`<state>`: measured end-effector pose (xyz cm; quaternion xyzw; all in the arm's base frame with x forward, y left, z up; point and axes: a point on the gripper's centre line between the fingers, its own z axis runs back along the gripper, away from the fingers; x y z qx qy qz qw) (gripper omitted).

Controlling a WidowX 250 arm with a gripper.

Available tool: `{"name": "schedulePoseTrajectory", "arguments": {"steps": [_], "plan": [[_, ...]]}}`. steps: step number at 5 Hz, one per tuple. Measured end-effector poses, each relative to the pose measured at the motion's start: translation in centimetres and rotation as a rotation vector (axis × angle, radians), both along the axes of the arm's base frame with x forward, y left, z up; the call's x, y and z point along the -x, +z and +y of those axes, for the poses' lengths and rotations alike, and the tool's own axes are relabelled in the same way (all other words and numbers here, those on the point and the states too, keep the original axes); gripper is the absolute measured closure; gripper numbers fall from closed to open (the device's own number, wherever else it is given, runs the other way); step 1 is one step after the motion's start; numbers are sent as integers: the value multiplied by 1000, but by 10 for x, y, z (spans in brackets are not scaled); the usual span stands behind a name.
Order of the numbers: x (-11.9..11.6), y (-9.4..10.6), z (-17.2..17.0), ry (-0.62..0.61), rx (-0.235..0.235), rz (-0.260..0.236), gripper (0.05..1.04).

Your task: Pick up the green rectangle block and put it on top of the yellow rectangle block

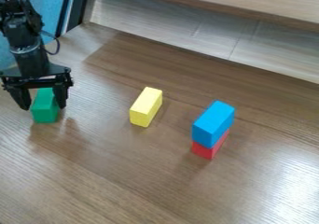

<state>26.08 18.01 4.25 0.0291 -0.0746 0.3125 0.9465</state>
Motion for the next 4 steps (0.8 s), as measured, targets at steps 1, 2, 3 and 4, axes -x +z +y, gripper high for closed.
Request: {"name": "schedulePoseTrajectory", "arguments": {"steps": [1,2,3,4], "plan": [[-3,-1,2,38,-7,-35,426],[-3,-1,2,51,-10,-40,515],[-3,-2,0,63,5,-46,515],[-7,5,-12,28,37,-58,515]]}}
